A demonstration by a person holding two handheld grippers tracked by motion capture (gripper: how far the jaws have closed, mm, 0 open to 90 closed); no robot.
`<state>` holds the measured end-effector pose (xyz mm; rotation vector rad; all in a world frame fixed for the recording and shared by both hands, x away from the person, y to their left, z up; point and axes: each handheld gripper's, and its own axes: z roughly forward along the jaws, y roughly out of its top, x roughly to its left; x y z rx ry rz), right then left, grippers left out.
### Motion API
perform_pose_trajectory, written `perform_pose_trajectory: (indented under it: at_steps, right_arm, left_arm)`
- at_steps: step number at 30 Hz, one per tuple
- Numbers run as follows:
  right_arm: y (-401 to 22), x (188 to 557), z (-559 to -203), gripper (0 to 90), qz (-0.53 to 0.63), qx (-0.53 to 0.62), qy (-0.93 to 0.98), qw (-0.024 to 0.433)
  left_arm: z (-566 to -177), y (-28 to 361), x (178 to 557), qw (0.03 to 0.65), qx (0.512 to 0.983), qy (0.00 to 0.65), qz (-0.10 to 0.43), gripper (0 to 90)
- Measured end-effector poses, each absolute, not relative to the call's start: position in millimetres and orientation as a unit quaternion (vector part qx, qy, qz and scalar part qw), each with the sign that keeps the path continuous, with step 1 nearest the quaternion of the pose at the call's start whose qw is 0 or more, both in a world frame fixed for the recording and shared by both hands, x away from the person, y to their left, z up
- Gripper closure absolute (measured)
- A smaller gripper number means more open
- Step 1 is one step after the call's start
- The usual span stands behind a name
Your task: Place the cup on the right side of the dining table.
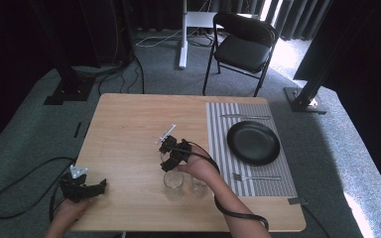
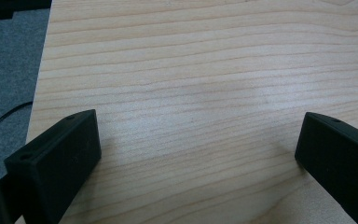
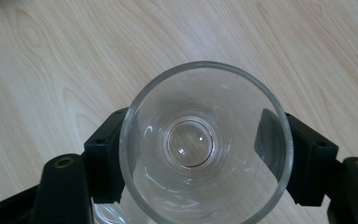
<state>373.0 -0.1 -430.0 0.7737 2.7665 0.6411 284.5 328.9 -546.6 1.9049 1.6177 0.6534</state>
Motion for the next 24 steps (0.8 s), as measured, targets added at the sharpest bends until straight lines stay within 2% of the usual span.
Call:
perform_pose_trajectory:
  at_steps: [24]
  right_arm:
    - [-60, 390, -432, 28.3, 0.194, 0.322, 0.919, 0.118]
  left_arm:
    - [-547, 329, 284, 0.276, 0.709, 0.602, 0.243, 0.4]
